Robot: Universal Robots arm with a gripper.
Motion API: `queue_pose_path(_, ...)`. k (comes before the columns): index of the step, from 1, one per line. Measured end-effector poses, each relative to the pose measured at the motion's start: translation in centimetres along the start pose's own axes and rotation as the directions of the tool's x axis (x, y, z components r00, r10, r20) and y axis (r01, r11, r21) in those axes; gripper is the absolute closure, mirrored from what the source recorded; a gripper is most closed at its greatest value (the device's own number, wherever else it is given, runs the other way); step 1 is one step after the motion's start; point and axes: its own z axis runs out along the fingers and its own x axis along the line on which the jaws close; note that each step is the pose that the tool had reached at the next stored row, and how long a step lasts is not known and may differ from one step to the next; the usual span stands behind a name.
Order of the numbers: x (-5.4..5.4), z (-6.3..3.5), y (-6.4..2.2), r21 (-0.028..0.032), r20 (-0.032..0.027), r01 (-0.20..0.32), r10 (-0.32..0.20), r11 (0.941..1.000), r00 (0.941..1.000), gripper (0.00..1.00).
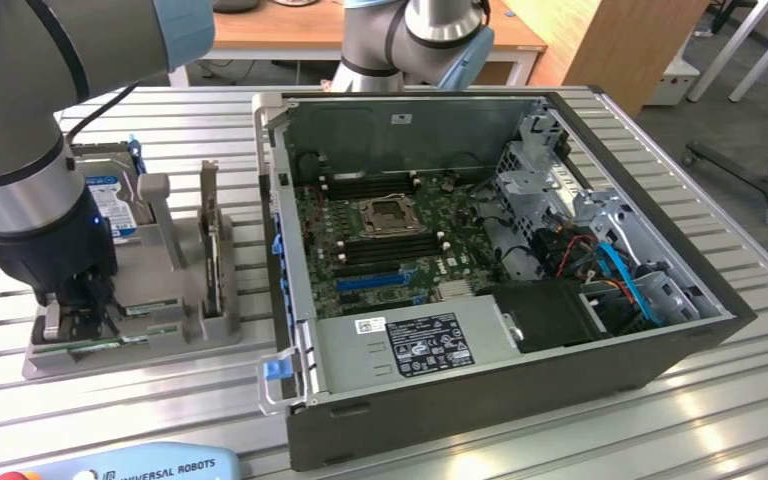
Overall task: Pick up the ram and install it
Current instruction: 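Pick up the ram and move it above insertion slot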
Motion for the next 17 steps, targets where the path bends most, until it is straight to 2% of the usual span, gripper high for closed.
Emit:
queue_pose_path(12,0.13,0.97,-0.02,0.0001,0.0000,0.000,0.000,1.0000,1.0000,0.71)
queue_pose_path(17,0.14,1.02,-0.02,0.0000,-0.0001,0.000,0.000,1.0000,1.0000,0.71)
